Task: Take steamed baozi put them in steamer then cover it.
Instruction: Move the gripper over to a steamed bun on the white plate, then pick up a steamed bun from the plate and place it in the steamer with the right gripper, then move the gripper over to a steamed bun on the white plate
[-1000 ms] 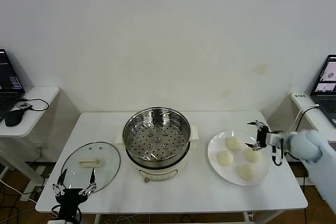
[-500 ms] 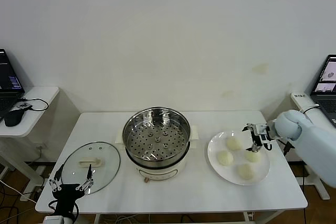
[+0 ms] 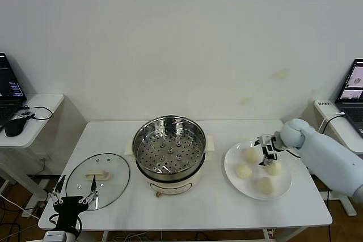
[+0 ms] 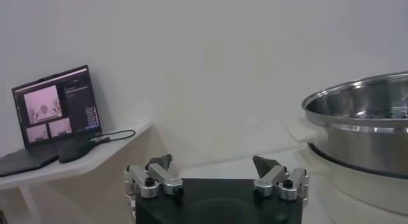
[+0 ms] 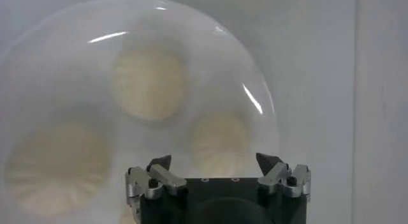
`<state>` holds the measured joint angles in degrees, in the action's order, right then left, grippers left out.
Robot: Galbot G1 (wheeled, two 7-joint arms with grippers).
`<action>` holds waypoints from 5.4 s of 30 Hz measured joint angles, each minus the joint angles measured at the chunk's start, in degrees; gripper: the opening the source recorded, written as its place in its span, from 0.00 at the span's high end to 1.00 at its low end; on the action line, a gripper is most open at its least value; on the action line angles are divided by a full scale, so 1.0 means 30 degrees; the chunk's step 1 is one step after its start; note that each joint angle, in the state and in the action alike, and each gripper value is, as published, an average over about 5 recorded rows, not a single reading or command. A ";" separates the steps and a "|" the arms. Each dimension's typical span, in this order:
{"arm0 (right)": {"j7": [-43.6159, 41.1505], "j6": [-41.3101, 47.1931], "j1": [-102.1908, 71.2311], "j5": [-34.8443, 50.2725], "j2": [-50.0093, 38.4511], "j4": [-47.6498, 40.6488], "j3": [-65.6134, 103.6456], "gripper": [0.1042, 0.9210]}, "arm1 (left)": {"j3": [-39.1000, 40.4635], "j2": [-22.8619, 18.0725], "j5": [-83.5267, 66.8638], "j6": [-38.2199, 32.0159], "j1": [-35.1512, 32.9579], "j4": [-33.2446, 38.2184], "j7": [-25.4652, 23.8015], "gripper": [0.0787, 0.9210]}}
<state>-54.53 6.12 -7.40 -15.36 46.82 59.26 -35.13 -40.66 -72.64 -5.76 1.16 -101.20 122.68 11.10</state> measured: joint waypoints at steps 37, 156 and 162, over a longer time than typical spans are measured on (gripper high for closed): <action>-0.0677 -0.0161 0.7843 0.5051 -0.0951 0.2658 -0.5455 0.42 | 0.0066 0.0531 -0.0696 -0.0312 0.0071 -0.0064 -0.0050 0.12; 0.0802 0.5260 0.4769 0.5076 -0.2680 0.7671 -0.8721 0.12 | -0.0150 0.1268 -0.1071 0.0578 0.1514 -0.0857 -0.0527 0.12; 0.0870 0.5134 0.3854 0.4598 -0.1949 0.6772 -0.8150 0.12 | -0.0176 0.1206 -0.1067 0.0574 0.1515 -0.0829 -0.0514 0.12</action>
<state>-51.92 21.52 4.16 -1.57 40.97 79.58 -59.58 -41.19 -69.03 -8.96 2.89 -96.66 120.19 9.56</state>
